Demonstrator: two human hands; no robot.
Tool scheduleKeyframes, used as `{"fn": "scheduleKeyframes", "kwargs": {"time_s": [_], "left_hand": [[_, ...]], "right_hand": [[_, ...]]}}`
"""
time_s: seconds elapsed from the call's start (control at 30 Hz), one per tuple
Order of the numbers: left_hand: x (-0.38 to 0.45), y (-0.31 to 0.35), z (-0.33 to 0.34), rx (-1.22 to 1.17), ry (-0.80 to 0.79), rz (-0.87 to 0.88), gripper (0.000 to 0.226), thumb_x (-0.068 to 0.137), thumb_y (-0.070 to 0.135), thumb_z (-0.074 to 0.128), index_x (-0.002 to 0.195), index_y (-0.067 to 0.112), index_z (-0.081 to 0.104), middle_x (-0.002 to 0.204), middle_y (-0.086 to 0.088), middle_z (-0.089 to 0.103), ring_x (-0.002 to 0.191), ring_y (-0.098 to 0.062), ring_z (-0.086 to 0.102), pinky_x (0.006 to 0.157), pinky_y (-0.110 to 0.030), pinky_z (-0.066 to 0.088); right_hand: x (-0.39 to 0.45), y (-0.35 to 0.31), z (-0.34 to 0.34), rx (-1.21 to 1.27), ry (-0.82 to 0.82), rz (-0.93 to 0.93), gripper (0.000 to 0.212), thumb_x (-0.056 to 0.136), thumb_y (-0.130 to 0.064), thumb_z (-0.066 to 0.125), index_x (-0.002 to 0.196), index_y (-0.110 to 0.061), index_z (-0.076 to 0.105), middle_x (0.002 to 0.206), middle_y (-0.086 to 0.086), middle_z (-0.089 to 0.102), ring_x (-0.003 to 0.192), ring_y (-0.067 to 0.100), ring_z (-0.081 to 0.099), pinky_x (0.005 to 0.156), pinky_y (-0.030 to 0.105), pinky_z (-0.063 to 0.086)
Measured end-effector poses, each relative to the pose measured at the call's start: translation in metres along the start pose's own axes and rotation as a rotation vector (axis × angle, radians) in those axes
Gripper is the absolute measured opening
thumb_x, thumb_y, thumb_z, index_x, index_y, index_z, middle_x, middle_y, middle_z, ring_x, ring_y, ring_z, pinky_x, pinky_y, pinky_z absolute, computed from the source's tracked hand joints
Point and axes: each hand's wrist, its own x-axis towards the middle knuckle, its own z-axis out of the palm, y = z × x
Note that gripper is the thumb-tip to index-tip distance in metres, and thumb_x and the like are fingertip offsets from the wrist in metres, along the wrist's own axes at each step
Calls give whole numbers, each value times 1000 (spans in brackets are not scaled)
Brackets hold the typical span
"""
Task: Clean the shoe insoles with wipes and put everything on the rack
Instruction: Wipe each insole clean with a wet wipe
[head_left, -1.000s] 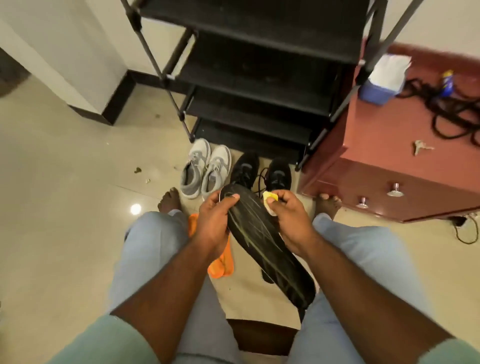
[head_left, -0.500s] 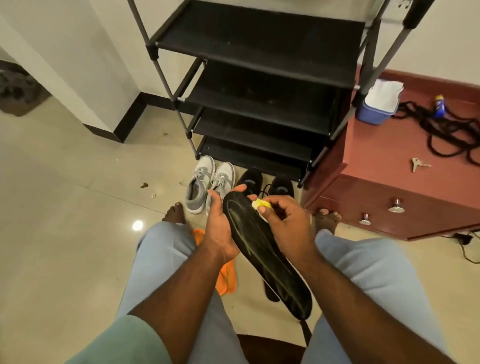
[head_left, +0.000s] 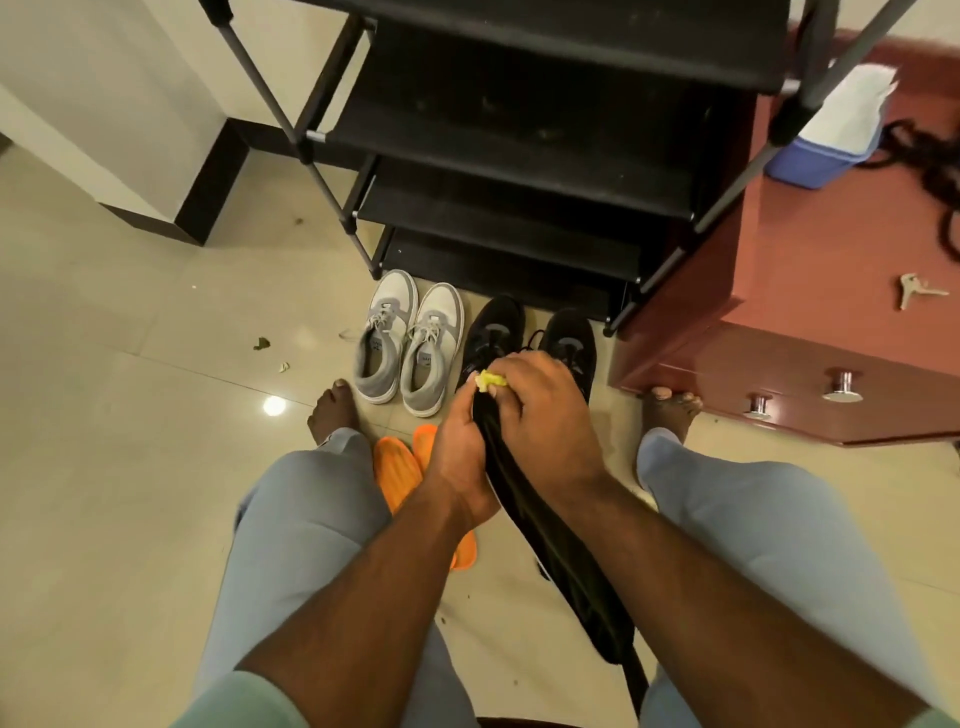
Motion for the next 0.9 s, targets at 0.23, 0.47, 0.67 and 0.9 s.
{"fn": "scheduleKeyframes", "kwargs": {"time_s": [0.23,0.47,0.67,0.9], "left_hand": [[-1,4,0,-42,-13,55,46,103,50,31,128,30,65,114,-8,72,101,-22,71,90,-39,50],[-3,7,0,-77,-91,66,49,103,52,31,138,29,56,112,-11,72,102,-26,71,90,-43,49],[-7,1,9,-60,-78,-8,53,101,55,34,135,25,60,123,-14,68,108,-27,69,91,-41,52],[-6,4,3,-73,-46,-40,53,99,56,37,133,26,63,124,-4,68,115,-21,64,99,-37,48]], "right_hand": [[-14,-2,-6,-21,-95,-95,20,79,-3,55,93,-8,68,88,7,63,85,21,56,77,31,47],[-12,6,-15,40,-222,-66,22,87,-9,54,104,-10,68,100,5,62,95,20,56,85,30,45],[-4,14,-18,-18,-184,-92,18,88,-7,54,102,-10,66,100,4,61,95,19,55,87,30,45],[-12,-4,-20,-95,-90,-282,22,80,-6,48,85,-3,69,84,10,64,76,26,60,70,34,52]]}}
